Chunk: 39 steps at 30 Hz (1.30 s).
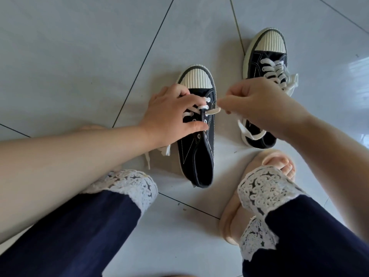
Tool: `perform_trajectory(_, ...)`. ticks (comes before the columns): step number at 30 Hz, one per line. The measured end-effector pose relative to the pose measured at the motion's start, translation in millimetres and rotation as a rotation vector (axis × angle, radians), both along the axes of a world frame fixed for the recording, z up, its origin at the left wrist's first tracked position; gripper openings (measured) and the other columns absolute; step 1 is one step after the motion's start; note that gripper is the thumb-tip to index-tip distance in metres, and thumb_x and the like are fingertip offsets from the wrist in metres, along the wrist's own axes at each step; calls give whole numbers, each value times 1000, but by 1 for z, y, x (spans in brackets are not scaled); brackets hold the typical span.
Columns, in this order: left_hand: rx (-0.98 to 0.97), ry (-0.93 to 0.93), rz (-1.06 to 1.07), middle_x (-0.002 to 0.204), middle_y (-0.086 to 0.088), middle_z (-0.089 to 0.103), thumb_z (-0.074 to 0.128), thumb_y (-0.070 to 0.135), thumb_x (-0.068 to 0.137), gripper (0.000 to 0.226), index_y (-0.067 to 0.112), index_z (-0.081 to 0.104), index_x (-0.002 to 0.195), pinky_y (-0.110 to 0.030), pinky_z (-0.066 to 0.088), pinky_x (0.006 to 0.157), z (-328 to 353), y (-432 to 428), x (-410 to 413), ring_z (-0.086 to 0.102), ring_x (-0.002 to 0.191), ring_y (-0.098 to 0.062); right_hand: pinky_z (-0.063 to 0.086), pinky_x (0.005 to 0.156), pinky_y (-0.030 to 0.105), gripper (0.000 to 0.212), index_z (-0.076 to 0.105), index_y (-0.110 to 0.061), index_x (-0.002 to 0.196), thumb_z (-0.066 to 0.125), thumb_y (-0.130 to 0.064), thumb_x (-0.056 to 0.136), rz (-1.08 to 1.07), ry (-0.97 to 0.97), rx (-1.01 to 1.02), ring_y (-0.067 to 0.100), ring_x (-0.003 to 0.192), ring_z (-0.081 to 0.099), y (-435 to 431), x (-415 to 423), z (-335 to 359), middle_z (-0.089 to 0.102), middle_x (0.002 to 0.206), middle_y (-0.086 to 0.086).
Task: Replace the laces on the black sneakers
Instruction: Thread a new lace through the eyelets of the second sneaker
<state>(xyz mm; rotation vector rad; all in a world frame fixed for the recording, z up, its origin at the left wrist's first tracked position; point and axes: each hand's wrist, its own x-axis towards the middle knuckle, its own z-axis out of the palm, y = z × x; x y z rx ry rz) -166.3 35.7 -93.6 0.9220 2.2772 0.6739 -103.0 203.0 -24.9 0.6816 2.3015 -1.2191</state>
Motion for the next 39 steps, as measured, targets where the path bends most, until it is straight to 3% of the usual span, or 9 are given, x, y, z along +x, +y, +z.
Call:
perform_trajectory(5,4,123,126,111,-15,50,75,42,62,64,2,53,107,-37,31,88,3,-14,10,46,106,-32,32,54,22,33,55,-24,89,48,-57,85,114,-64,201,2,61,45,3,3,-5,49,72,-13)
perform_trajectory(10,-49,143,65,83,3,43,63,46,66,48,8,54,93,-31,25,76,10,-9,23,50,86,-26,29,47,18,29,61,-13,89,37,-29,98,-19,34,243,6,52,39,8,-1,0,42,59,-8)
perform_trajectory(13,-142,107,11,79,5,44,57,51,71,47,11,53,95,-33,31,80,10,1,24,53,85,-25,29,40,11,27,65,-23,108,42,-14,96,-77,58,56,2,38,38,6,-3,5,49,58,-9)
perform_trajectory(18,-230,120,-54,76,4,50,52,55,71,49,11,48,93,-30,35,66,6,7,18,50,71,-23,47,51,15,15,62,-16,94,51,-5,91,-137,86,-233,3,51,56,-19,-3,-1,69,65,-4)
perform_trajectory(23,-146,-167,121,68,8,53,55,24,74,8,20,50,78,-25,33,49,9,2,18,52,65,-17,49,50,16,12,64,-12,76,61,-6,86,-197,61,-224,5,50,60,-31,1,-24,66,60,-3)
perform_trajectory(27,-70,-372,346,71,15,54,58,8,76,25,21,63,97,-17,37,62,7,-10,17,54,73,-11,51,59,24,10,67,-16,79,62,-11,85,-137,37,-116,6,51,57,-36,10,-35,67,66,3)
perform_trajectory(30,-1,-547,473,69,9,53,56,3,79,28,19,64,101,-23,39,57,3,-15,17,50,62,-9,43,55,12,19,65,-25,80,58,-9,86,-104,96,6,-2,47,52,-26,10,-33,61,61,-10)
perform_trajectory(36,44,-672,488,68,2,56,52,-2,80,34,25,64,96,-25,44,64,6,-26,13,51,63,-10,48,65,29,10,58,-43,69,51,-36,69,-398,328,381,-3,58,55,40,-8,4,62,61,-24)
perform_trajectory(39,68,-747,555,91,-4,69,51,-4,80,37,28,66,89,-17,51,62,8,-28,12,60,71,-8,42,55,27,6,57,-39,67,51,-39,68,-391,369,375,-3,46,49,35,-14,11,58,52,-24)
